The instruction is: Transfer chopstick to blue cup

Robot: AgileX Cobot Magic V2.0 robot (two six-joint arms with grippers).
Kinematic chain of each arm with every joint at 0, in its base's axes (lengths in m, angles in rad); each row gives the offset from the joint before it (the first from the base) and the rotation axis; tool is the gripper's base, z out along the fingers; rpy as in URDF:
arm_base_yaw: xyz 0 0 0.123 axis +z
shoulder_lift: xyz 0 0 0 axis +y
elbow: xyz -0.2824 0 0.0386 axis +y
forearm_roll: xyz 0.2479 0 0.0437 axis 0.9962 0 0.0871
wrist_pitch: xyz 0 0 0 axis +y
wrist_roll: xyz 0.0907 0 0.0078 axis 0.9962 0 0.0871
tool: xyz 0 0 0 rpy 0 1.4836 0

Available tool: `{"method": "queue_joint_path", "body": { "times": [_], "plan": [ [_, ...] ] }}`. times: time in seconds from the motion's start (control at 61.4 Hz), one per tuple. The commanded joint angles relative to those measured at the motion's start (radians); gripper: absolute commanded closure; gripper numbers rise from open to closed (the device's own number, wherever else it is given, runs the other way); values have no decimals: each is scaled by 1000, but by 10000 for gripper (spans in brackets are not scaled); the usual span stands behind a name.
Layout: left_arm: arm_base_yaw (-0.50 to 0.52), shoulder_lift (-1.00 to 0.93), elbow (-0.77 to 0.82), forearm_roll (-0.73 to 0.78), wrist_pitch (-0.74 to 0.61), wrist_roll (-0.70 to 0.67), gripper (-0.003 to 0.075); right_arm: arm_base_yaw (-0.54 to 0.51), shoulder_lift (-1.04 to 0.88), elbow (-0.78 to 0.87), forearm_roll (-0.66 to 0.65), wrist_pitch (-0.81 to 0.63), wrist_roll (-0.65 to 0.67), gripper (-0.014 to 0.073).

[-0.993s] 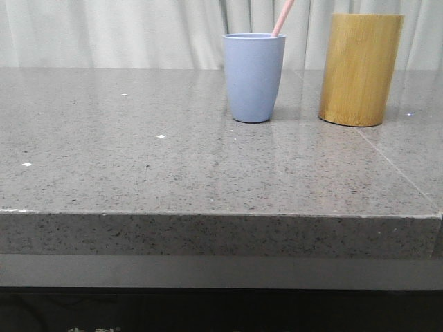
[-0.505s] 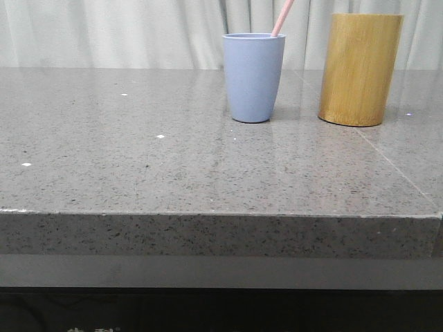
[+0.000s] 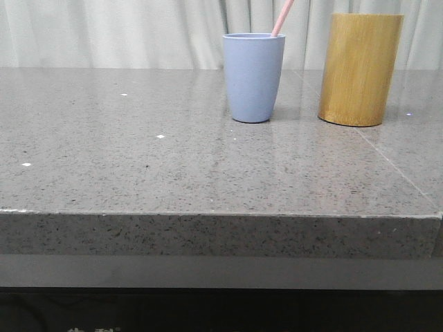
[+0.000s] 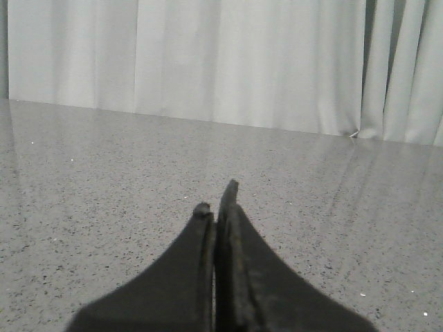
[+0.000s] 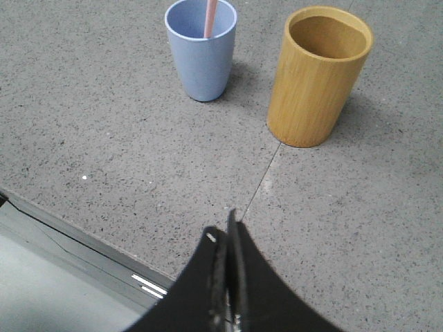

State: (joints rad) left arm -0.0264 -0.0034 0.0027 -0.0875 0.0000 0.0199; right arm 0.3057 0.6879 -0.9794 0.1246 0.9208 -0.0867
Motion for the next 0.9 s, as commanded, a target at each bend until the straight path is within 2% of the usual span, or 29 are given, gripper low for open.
{"method": "queue_joint_path", "body": {
  "times": [0.0, 0.456, 0.586, 0.765, 0.879],
  "plan": [
    [0, -25, 14, -10, -69, -7, 739, -4, -3, -21, -8, -69, -3, 662],
    [0, -25, 14, -10, -69, -7, 739, -13, -25, -3, -14, -77, -3, 662],
    [0, -25, 14, -10, -68, -7, 739, -104, -132, 120, -14, -240, -4, 662],
    [0, -25, 14, -10, -66, -7, 739, -228, -356, 446, -14, -551, -7, 662],
    [0, -25, 14, -10, -66, -7, 739, -278, -483, 644, -14, -689, -7, 662]
  ]
}}
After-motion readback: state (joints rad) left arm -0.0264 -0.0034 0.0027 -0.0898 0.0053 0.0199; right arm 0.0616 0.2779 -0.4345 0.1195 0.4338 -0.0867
